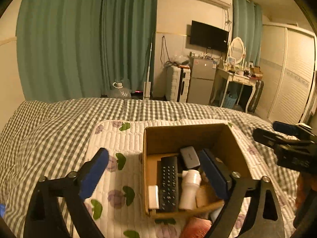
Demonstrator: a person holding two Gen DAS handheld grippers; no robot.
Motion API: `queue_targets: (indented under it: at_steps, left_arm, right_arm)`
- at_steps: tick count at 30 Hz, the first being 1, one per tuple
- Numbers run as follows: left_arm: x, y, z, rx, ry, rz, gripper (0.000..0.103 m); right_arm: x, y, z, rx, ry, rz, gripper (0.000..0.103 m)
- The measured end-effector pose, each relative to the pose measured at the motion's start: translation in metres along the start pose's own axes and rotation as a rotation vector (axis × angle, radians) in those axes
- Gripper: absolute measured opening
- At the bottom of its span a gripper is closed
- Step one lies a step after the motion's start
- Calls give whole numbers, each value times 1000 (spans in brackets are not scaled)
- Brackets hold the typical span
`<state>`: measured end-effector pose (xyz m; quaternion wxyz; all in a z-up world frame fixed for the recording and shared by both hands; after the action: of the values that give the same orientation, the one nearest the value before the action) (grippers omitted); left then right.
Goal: Organize rigid objects
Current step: 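Release the plug charger into the box with the left tool while the right tool drops the power bank in, then grasp the light blue earbud case with the right tool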
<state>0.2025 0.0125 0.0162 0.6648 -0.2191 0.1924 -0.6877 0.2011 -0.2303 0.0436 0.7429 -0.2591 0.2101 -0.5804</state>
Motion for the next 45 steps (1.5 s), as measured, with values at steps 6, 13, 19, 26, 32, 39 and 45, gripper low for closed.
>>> queue_targets:
  at_steps: [6, 13, 19, 26, 32, 39, 45]
  left_arm:
    - [11, -40, -19, -2, 10, 1, 103]
    - [14, -41, -66, -50, 23, 8, 103]
    - [12, -8, -109, -110, 21, 23, 103]
    - [13, 35, -143, -206, 26, 31, 103]
    - [20, 51, -162, -252, 76, 45, 103]
    - [24, 61, -173, -310, 77, 61, 103]
    - [48, 63, -180, -347, 83, 2, 103]
  right_arm:
    - [-3, -62, -30, 47, -67, -25, 97]
    - [-9, -58, -86, -23, -86, -10, 97]
    - [-6, -10, -133, -134, -71, 28, 97]
    - [-16, 65, -169, -286, -123, 49, 91]
    - [-22, 92, -182, -367, -157, 74, 81]
    - [-21, 96, -182, -354, -166, 93, 50]
    - [0, 58, -190, -309, -92, 66, 50]
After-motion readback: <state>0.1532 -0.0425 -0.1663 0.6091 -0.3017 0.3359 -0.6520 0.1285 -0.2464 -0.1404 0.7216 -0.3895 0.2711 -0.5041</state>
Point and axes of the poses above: each gripper's, at about its wrist camera, not at the fingertips, and y roughly the way its jaws point, x to its right, z to its top, the point moved 2 cm from there along y, roughly the way its jaws point, and after that the axes turned 1 degree about -x, right-handed, at the moved point
